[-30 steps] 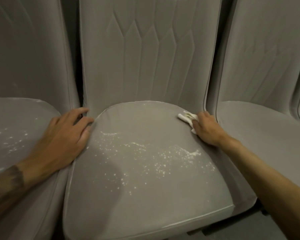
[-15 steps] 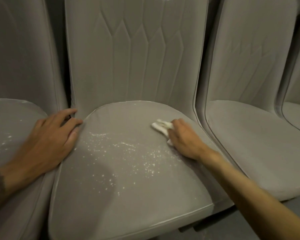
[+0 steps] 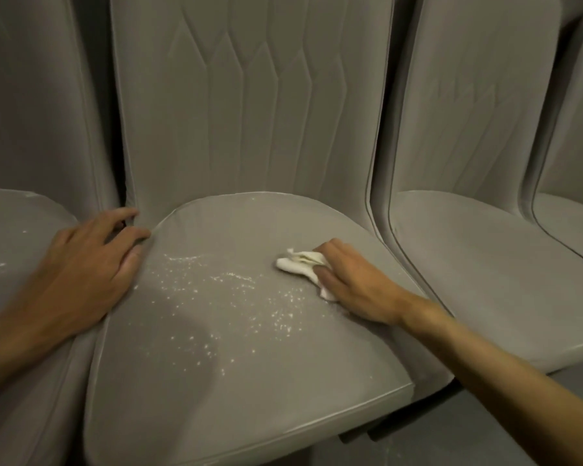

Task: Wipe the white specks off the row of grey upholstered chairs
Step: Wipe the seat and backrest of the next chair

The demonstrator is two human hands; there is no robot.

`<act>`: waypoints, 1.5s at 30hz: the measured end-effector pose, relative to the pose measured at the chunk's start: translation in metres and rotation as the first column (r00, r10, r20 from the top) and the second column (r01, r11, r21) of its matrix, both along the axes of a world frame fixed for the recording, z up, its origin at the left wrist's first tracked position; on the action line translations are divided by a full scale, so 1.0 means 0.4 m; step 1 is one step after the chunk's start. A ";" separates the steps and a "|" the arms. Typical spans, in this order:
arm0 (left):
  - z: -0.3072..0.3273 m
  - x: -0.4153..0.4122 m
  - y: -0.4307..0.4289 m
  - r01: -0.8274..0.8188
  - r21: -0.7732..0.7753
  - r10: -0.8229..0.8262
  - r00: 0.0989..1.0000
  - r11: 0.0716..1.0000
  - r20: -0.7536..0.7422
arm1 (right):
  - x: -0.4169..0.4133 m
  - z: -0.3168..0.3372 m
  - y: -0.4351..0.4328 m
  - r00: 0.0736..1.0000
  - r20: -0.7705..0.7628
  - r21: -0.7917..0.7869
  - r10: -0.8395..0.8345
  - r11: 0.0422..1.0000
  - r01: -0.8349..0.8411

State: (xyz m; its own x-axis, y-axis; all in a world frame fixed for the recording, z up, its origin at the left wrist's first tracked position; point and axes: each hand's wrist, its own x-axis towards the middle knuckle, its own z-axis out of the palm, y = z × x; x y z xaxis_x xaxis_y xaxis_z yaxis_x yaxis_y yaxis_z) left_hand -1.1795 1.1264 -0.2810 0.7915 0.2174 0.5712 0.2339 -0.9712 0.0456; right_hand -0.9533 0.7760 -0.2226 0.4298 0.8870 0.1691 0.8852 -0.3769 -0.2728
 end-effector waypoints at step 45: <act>0.079 -0.084 -0.127 -0.090 -0.251 0.029 0.972 0.964 -0.235 | -0.229 -0.025 -0.014 0.946 0.125 0.217 -0.300 0.939 0.269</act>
